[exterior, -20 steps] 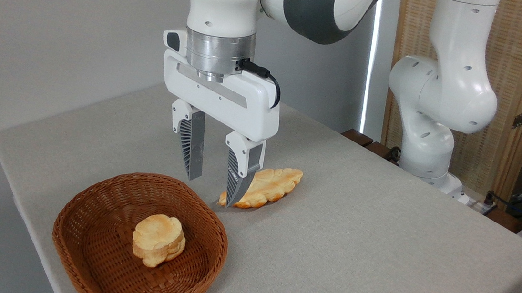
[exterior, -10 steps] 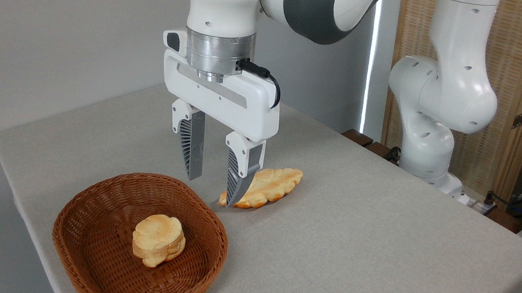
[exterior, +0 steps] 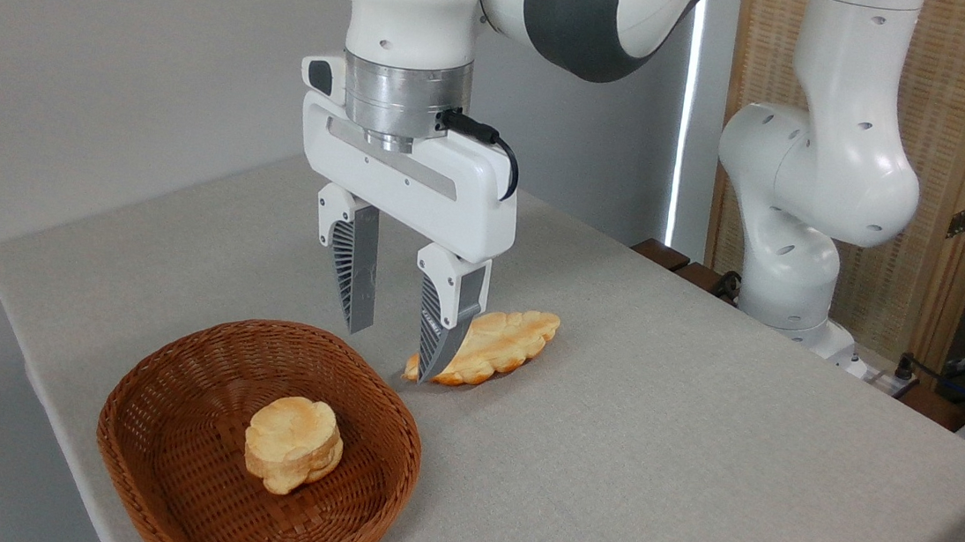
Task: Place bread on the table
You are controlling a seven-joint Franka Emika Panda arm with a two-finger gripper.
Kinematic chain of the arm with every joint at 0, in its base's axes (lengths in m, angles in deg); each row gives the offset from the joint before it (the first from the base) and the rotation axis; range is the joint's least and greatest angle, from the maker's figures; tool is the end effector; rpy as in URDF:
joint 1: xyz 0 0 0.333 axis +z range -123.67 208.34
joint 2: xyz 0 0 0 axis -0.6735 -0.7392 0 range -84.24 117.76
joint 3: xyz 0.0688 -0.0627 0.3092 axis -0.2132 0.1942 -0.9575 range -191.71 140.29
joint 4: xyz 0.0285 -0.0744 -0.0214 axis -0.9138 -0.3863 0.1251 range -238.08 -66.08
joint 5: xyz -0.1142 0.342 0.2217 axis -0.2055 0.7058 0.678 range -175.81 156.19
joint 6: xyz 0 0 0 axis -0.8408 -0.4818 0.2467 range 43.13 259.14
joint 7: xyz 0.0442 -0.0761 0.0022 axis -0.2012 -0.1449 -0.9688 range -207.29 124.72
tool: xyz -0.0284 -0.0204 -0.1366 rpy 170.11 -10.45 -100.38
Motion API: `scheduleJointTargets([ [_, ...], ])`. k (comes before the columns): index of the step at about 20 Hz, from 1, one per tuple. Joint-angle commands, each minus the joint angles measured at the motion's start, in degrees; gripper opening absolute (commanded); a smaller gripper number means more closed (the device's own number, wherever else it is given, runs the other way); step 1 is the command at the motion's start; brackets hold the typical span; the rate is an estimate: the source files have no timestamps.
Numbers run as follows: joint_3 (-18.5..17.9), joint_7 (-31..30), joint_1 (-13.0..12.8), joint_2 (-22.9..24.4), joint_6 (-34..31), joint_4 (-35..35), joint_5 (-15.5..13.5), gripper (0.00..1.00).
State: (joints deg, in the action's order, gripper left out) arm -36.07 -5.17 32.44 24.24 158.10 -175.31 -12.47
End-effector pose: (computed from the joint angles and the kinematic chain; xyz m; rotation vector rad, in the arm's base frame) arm 0.5693 0.0034 0.5026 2.9709 -0.9290 0.2415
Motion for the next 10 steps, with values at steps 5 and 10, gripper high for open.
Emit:
scheduleJointTargets([
  [5,-0.54,0.54,-0.39,-0.19,0.73,0.38,-1.12,1.00],
  [10,-0.54,0.62,-0.30,-0.19,0.73,0.38,-1.12,1.00],
])
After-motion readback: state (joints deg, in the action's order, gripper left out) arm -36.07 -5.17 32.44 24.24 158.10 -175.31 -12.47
